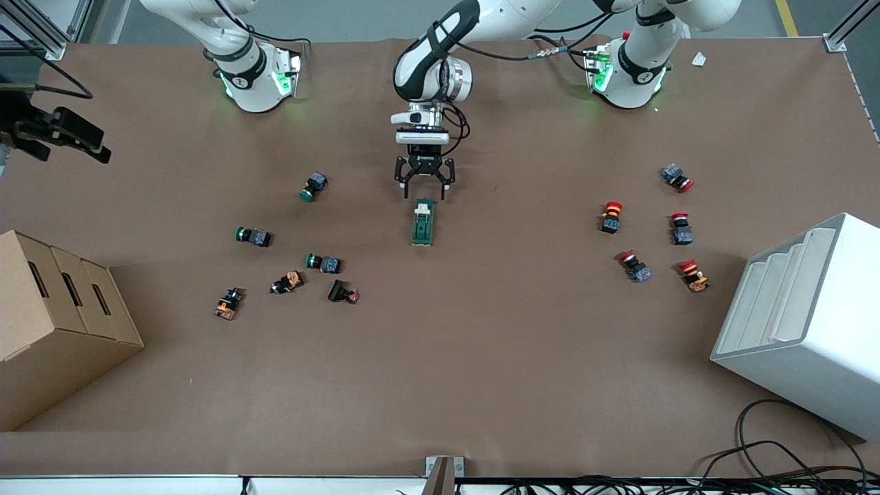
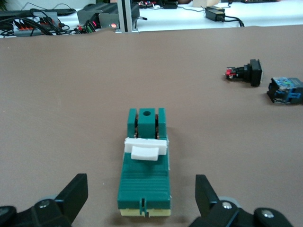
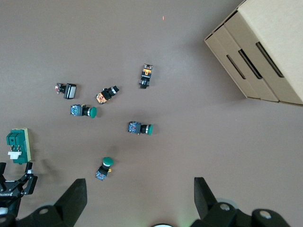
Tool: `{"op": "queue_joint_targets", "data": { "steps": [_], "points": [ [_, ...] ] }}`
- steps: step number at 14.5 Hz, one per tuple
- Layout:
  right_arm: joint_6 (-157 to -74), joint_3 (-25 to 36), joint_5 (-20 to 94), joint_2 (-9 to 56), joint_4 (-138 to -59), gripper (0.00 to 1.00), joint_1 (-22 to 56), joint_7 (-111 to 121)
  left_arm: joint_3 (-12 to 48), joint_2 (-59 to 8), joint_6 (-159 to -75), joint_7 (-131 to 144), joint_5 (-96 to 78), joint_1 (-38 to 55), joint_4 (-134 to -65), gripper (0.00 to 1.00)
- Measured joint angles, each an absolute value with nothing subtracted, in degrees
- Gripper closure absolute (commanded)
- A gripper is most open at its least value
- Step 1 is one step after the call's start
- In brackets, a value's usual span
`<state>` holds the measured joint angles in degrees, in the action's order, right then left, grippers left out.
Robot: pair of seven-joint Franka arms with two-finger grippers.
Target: Close load switch with both arms
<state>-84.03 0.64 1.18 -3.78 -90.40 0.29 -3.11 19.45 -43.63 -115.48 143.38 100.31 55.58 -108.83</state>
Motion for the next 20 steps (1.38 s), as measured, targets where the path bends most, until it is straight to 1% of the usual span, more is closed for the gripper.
{"op": "queue_joint_targets", "data": {
  "steps": [4,8,9,10,11,13,16,20],
  "points": [
    [-84.43,0.58,1.23,-1.7,-90.43,0.0,0.93,-3.09,19.43,-45.54,-115.12,144.01,101.84,55.6,-108.24,0.0],
    [-87.14,0.72,1.23,-0.21,-90.46,0.0,0.87,-2.0,19.43,-47.69,-114.3,144.06,102.01,56.11,-106.43,0.0],
    [-87.32,0.77,1.23,0.32,-90.47,0.04,0.86,-1.52,19.44,-47.96,-114.19,144.06,102.01,56.29,-105.99,0.0],
    [-87.34,0.78,1.22,0.74,-90.47,0.04,0.86,-1.34,19.43,-48.17,-114.07,144.06,102.01,56.45,-105.66,0.0],
    [-87.34,0.78,1.22,1.0,-90.48,0.0,0.88,-1.32,19.43,-48.3,-113.87,144.06,102.01,56.57,-105.51,0.0],
    [-87.36,0.75,1.22,1.31,-90.52,0.0,1.0,-2.93,19.43,-48.43,-113.52,144.07,102.01,56.7,-105.42,0.0],
    [-87.89,0.62,1.37,2.66,-90.72,0.0,2.94,-6.23,19.43,-48.6,-113.04,144.08,102.06,56.84,-105.34,0.0],
    [-91.55,0.49,1.82,5.9,-91.45,0.0,7.39,-16.18,19.43,-48.94,-112.16,144.13,102.15,57.14,-105.1,0.0]
  ]
}}
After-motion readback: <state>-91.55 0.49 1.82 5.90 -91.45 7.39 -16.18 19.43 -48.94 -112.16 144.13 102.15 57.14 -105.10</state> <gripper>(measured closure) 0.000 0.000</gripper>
